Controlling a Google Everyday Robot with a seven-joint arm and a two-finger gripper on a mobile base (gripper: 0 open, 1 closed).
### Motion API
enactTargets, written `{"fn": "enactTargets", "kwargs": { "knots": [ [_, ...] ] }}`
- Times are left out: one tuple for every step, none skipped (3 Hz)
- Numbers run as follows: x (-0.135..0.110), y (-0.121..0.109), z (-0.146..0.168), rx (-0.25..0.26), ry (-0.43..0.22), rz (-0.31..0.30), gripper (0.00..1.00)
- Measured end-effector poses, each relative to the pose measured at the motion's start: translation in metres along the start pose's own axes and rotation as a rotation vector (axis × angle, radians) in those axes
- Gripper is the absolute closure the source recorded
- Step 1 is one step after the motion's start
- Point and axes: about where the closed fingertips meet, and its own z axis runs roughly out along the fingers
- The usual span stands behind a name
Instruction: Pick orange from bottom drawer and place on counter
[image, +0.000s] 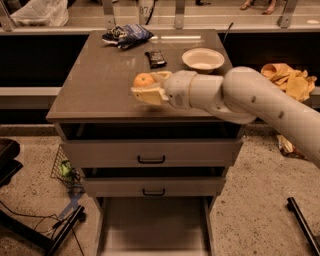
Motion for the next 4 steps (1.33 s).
{"fn": "enactTargets", "kwargs": {
  "knots": [
    [-0.023,0.008,0.044,-0.061,-0.021,-0.020,1.00],
    [-0.022,0.010,0.047,-0.066,-0.020,-0.020,1.00],
    [0.004,0.011,0.053,-0.068,0.012,0.024,1.00],
    [0.042,-0.006,0.069,-0.061,0.043,0.084,1.00]
  ]
}}
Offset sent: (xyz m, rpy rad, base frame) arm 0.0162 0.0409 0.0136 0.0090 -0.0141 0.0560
